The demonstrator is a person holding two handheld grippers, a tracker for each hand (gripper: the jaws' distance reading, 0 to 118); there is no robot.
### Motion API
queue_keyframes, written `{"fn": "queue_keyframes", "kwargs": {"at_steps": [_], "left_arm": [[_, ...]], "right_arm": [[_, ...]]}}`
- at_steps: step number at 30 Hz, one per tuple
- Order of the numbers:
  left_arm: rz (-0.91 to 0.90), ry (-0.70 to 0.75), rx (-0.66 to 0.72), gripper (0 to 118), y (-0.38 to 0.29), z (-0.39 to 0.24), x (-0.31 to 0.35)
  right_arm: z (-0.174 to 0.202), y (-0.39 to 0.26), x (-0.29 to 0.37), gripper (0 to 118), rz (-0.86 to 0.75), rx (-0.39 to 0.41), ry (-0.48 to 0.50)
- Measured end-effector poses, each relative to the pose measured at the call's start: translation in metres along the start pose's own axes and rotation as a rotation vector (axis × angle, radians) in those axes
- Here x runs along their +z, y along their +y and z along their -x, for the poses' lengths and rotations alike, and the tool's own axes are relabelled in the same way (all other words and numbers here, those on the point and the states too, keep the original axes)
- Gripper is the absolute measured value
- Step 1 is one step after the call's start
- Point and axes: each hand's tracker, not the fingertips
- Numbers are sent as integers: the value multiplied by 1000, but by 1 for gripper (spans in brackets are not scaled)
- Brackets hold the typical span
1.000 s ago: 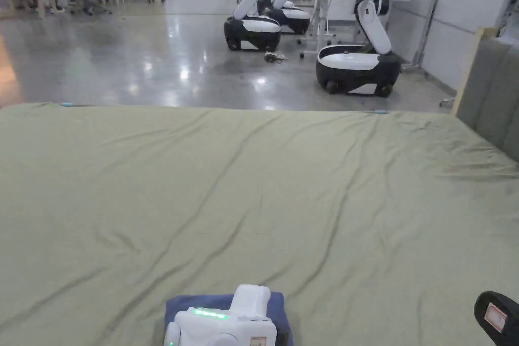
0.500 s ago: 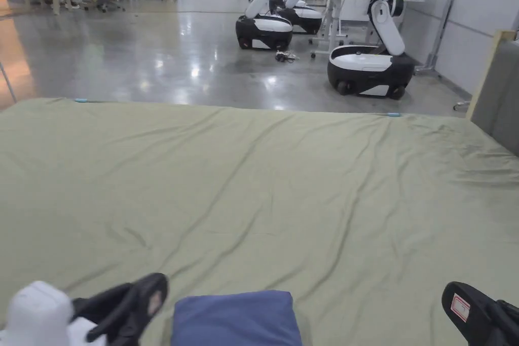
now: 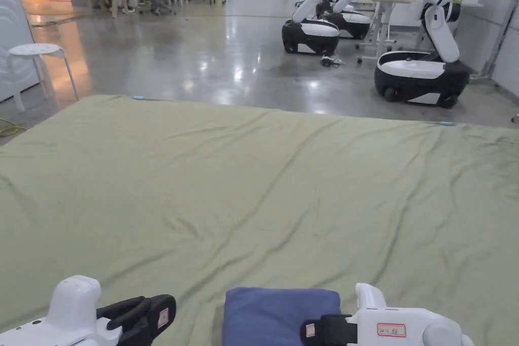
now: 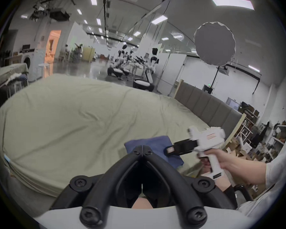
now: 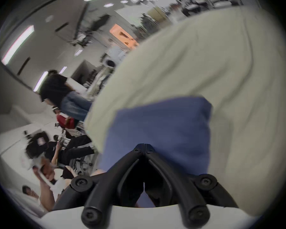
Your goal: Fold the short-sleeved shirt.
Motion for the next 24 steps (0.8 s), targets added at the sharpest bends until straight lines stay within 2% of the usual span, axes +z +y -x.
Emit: {"fn": "queue_keyframes", "kwargs": {"at_steps": [2, 3, 4, 6, 7, 8, 9, 10, 11, 12, 16, 19, 22, 24], "left_arm": [[26, -53, 30, 0, -2, 8, -10], [60, -102, 74, 0, -3, 13, -19], [79, -107, 93, 0, -3, 17, -27], [120, -159, 171, 0, -4, 33, -48], [148, -213, 223, 5, -5, 44, -62], [191, -272, 286, 17, -8, 54, -76], [251, -324, 345, 38, -13, 65, -95], [296, -333, 371, 77, -18, 73, -109], [347, -351, 390, 104, -28, 80, -126], [409, -357, 389, 118, -39, 84, -144], [503, -411, 472, 117, -67, 85, -177], [365, -441, 528, 118, -64, 83, -185], [399, -434, 591, 118, -59, 84, -203], [430, -490, 631, 118, -58, 79, -214]], "right_arm": [[-23, -7, -7, 0, -8, -141, 81], [-30, -10, -4, 0, -52, -182, 153], [-29, -12, 1, 0, -66, -192, 153], [-27, -13, 2, 0, -54, -147, 133], [-26, -11, 3, 0, -51, -129, 126], [-23, -11, 5, 0, -49, -123, 122], [-23, -11, 6, 0, -45, -122, 120], [-23, -10, 6, 0, -41, -121, 119], [-23, -9, 7, 0, -37, -119, 114], [-18, -10, 8, 0, -36, -114, 112], [-16, -12, 9, 0, -37, -120, 112], [-16, -14, 10, 0, -41, -130, 116], [-17, -13, 8, 0, -37, -132, 120], [-18, -11, 7, 0, -31, -126, 123]]}}
